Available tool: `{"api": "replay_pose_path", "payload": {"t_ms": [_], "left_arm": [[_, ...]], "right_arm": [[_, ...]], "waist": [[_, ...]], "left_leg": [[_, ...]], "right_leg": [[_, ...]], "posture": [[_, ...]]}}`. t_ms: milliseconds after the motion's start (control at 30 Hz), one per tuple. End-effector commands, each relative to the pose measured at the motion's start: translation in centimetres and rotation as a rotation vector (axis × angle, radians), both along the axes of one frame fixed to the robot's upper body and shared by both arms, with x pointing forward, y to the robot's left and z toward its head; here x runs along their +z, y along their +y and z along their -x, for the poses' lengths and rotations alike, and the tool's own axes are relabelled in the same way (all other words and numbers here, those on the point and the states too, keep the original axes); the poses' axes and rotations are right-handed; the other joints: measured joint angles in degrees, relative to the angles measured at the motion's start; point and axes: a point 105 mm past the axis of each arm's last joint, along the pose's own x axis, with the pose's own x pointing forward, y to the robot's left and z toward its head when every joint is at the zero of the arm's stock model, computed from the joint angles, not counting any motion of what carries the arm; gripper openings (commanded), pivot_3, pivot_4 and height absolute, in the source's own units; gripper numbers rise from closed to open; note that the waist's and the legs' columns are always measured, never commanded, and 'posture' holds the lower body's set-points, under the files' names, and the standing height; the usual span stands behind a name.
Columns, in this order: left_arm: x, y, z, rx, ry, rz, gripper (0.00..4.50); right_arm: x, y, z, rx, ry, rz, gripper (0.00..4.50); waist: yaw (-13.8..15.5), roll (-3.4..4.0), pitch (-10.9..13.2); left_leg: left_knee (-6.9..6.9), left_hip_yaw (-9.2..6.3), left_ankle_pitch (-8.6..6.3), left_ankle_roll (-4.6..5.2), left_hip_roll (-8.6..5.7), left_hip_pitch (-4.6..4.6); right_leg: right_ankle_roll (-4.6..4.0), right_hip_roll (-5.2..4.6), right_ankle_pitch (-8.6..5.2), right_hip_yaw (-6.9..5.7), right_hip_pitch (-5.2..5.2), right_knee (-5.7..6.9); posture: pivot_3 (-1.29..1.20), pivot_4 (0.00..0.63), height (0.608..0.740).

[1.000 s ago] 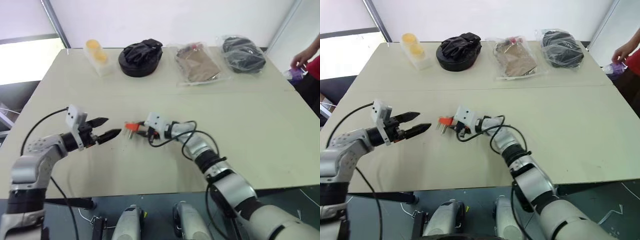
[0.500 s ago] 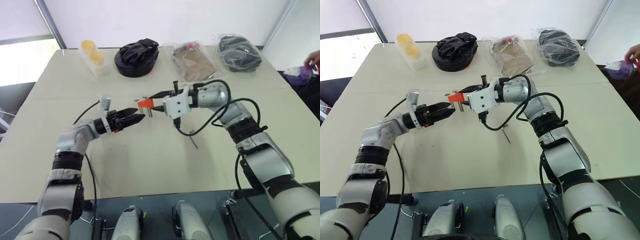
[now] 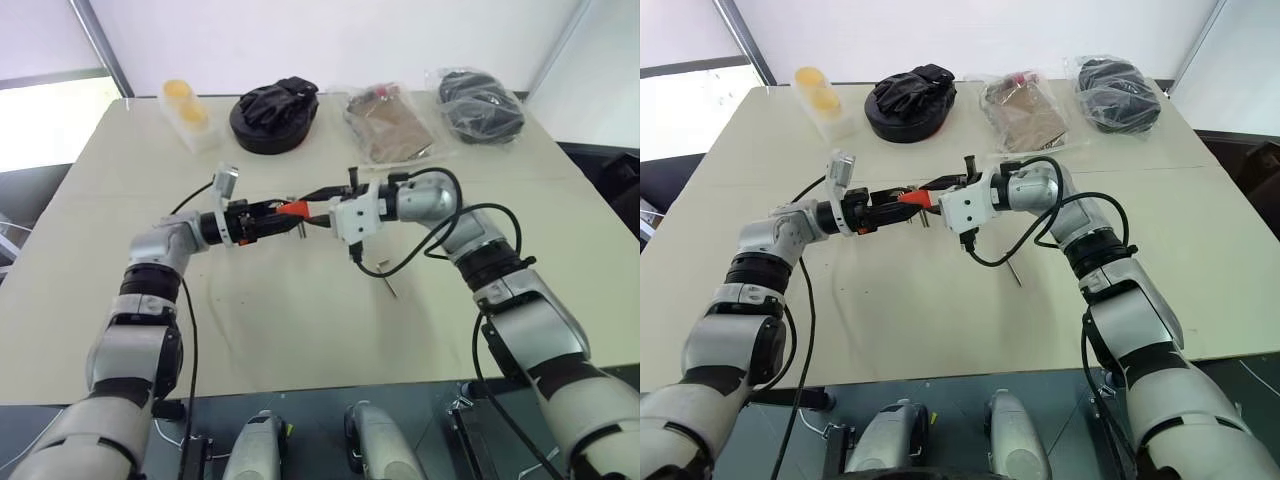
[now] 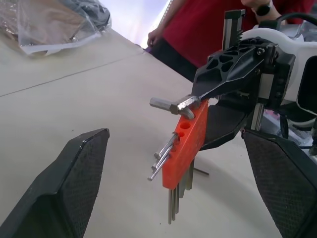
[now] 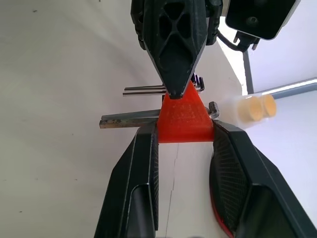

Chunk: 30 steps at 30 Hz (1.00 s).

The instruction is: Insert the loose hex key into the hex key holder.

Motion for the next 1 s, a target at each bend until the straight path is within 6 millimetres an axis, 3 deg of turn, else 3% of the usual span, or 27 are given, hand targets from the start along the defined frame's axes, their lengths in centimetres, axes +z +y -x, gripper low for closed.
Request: {"api": "replay_pose_path", "payload": {"t_ms": [33,100,300,333,633,867,1000], "left_arm": [[1.3,-0.1,0.0,-0.026,-0.058,-0.006,4.24],[1.2,-0.1,0.0,-0.032,-0.059,-0.012,3.58],[1.2,-0.2,0.0,-0.040,-0.060,-0.009,0.38],[1.2,-0.3,0.0,-0.041,-0.061,-0.008,0.03],[1.2,-0.2,-0.3,-0.004,-0.076,-0.019,0.03],[1.3,0.1,-0.1,0.009,-0.128,-0.064,0.00],[0.7,0.4,0.3,0.017,-0.253,-0.202,0.00]], "right_arm": [[1.2,0.0,0.3,0.003,-0.045,-0.041,1.00],[1.3,0.2,0.3,0.003,-0.046,-0.050,1.00],[1.1,0.4,0.7,0.006,-0.044,-0.060,1.00],[1.1,0.4,0.7,0.007,-0.044,-0.060,1.00],[0.4,0.6,1.3,0.003,-0.028,-0.064,1.00],[-0.2,-0.3,1.0,-0.069,0.004,-0.077,4.47],[-0.9,-2.9,0.0,-0.237,0.165,-0.112,4.47]], "waist": [[0.0,0.00,0.0],[0.0,0.00,0.0],[0.0,0.00,0.0],[0.0,0.00,0.0],[0.0,0.00,0.0],[0.1,0.00,0.0],[0.2,0.00,0.0]], "left_leg": [[0.00,0.00,0.00,0.00,0.00,0.00],[0.00,0.00,0.00,0.00,0.00,0.00],[0.01,0.00,0.00,0.00,0.00,-0.01],[0.01,0.01,0.00,0.00,0.00,-0.01],[0.01,0.00,0.00,0.00,0.00,-0.01],[0.01,-0.03,0.00,0.00,0.02,0.00],[0.04,-0.01,0.00,0.00,0.00,-0.02]], "right_leg": [[0.00,0.00,0.00,0.00,0.00,0.00],[0.00,-0.01,0.00,0.00,0.00,0.00],[0.00,0.00,0.00,0.00,0.00,0.00],[0.00,-0.01,0.00,0.00,0.00,0.00],[0.00,-0.01,0.00,0.00,0.00,0.01],[0.00,0.01,0.00,-0.01,0.00,0.03],[0.00,-0.03,0.00,0.00,0.00,0.02]], "posture": [[0.00,0.150,0.740],[0.00,0.150,0.740],[0.00,0.150,0.740],[0.00,0.150,0.740],[0.00,0.150,0.740],[0.00,0.150,0.740],[0.00,0.150,0.740]]}}
